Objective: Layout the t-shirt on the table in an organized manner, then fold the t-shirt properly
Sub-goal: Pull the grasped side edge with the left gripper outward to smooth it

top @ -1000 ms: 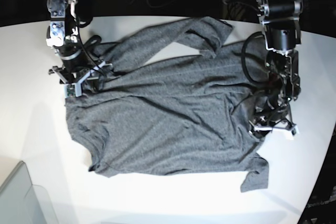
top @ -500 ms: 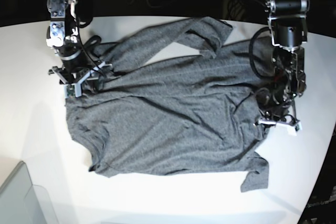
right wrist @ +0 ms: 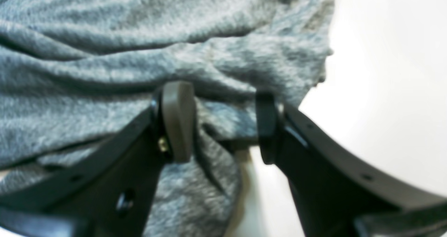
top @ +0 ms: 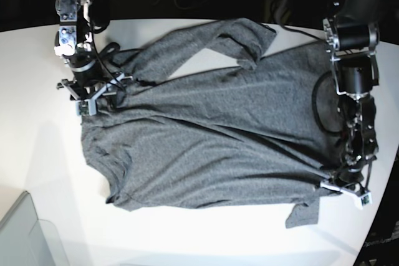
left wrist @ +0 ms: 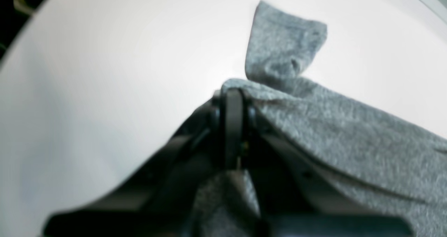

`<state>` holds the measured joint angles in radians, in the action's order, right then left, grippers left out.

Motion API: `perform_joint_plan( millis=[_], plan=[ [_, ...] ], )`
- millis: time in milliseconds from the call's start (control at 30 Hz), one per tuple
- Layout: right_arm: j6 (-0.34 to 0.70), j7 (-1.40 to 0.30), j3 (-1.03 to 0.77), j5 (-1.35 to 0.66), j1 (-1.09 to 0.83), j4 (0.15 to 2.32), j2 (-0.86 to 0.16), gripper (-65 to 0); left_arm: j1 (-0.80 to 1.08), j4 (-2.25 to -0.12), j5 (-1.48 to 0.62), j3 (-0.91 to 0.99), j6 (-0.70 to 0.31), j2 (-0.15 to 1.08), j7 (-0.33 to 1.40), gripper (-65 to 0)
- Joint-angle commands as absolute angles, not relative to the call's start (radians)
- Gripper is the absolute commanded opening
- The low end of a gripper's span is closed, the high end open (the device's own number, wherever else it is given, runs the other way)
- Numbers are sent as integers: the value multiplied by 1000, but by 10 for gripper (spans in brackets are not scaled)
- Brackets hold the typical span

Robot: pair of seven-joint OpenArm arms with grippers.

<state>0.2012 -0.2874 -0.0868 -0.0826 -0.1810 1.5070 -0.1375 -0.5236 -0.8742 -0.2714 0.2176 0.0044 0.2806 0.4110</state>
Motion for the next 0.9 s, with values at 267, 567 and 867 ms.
perform_joint_plan(
  millis=[267, 567, 867],
  plan=[
    [200, -263, -88, -87, -179, 1523, -142, -359, -596, -891, 18, 216, 1, 208, 392, -517],
    [200, -263, -88, -87, -177, 1524, -142, -359, -584, -915, 108, 225, -4, 193, 403, -142],
    [200, -263, -88, -91, -173, 1524, -140, -360, -259, -1343, -97, 255, -4, 196, 605, -247]
  ],
)
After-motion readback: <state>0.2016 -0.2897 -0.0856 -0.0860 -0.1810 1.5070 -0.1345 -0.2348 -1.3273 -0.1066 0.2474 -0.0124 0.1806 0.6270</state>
